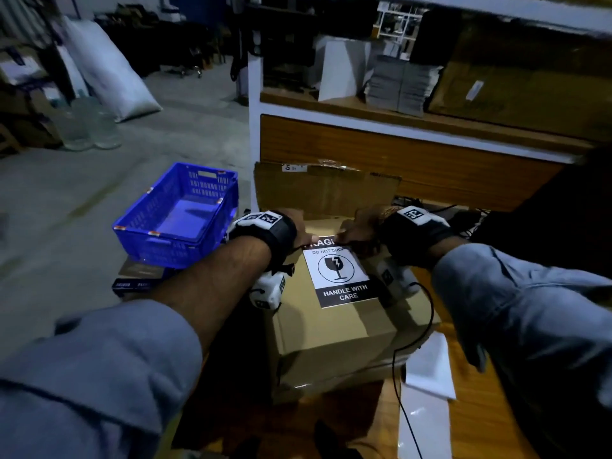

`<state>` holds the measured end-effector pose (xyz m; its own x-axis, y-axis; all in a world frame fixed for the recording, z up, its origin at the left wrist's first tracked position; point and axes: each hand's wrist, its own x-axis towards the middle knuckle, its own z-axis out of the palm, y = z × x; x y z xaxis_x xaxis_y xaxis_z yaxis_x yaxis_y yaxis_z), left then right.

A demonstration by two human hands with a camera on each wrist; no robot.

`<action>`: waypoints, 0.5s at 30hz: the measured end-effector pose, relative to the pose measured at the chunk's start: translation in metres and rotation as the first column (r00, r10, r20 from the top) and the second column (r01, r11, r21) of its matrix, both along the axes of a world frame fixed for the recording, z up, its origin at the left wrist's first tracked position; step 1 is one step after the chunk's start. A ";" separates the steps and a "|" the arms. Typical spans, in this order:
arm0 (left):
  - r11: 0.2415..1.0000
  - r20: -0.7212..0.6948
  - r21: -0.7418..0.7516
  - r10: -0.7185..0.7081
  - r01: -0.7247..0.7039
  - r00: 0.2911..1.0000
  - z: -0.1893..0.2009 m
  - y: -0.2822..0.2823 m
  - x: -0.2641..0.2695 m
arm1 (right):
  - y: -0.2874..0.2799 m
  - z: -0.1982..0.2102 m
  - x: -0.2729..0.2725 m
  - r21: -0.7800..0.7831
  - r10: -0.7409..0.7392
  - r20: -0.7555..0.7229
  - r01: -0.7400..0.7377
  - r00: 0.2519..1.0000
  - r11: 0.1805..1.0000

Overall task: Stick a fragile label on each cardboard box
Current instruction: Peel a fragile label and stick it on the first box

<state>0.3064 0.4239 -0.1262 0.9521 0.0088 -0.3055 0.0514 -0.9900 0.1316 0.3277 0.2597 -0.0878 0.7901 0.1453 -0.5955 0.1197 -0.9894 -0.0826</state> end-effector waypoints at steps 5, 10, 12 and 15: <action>0.995 -0.003 0.065 -0.070 0.070 0.998 0.015 0.010 0.000 | -0.012 0.002 0.007 -0.062 0.026 -0.055 -0.029 0.998 0.998; 0.996 -0.075 0.063 -0.062 0.067 0.995 0.027 0.016 0.001 | -0.004 0.000 0.000 0.095 -0.036 -0.052 0.041 0.998 0.995; 0.998 -0.086 0.039 -0.051 0.054 0.995 0.024 0.011 0.002 | -0.005 0.009 -0.013 0.095 -0.084 0.017 0.082 0.996 0.992; 0.999 -0.064 0.043 -0.029 0.031 0.998 0.010 0.001 0.010 | -0.012 0.024 -0.029 0.131 -0.073 0.108 0.059 0.991 0.990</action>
<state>0.3161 0.4247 -0.1167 0.9311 -0.0048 -0.3648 0.0284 -0.9959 0.0856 0.2988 0.2478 -0.0637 0.8614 0.1593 -0.4823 0.0702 -0.9777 -0.1977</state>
